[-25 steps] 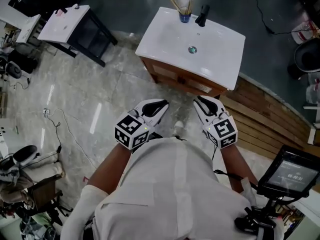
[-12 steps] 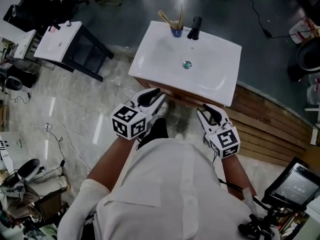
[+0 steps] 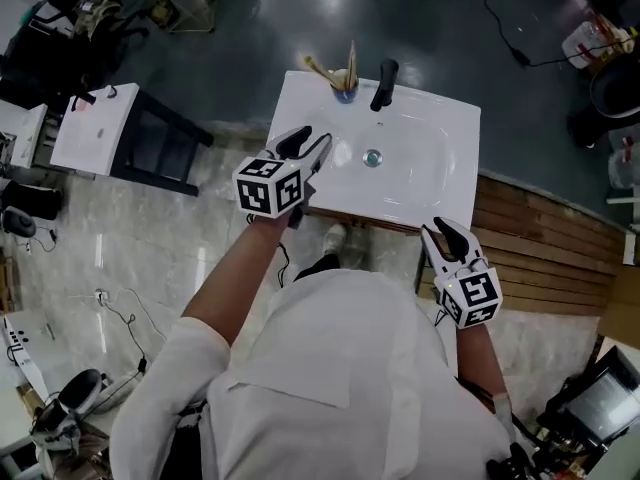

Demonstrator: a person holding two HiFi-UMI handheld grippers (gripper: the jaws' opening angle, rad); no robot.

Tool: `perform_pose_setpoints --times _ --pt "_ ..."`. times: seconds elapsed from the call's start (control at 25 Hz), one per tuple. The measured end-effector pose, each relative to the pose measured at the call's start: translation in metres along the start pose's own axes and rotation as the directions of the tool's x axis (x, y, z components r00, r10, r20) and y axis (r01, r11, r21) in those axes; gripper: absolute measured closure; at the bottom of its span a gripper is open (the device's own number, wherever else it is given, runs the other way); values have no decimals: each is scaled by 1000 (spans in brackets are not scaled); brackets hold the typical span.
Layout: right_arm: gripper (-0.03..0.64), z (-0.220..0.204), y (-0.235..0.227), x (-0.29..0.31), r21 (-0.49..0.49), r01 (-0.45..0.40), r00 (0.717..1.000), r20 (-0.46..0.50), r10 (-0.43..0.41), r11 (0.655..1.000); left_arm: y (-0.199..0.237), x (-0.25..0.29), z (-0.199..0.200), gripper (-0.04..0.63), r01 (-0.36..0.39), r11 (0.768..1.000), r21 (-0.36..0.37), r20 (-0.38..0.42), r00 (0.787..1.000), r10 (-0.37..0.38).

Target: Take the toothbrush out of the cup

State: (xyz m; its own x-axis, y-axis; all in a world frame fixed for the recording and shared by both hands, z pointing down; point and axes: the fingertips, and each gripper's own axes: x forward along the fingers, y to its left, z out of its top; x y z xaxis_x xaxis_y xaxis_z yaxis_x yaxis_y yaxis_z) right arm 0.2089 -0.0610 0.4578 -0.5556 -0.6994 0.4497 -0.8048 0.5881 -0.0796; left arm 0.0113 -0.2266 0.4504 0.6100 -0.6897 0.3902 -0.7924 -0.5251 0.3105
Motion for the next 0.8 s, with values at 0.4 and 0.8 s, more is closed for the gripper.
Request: perform_pose_setpoints --times 0.4,0.8 --pt "542 12 -24 32 99 172 985 -49 -167 980 113 95 47 368 -91 994 -63 11 996 91" --pt "542 9 -24 54 148 251 966 -107 -237 957 141 147 45 356 -59 990 -130 1 998 59"
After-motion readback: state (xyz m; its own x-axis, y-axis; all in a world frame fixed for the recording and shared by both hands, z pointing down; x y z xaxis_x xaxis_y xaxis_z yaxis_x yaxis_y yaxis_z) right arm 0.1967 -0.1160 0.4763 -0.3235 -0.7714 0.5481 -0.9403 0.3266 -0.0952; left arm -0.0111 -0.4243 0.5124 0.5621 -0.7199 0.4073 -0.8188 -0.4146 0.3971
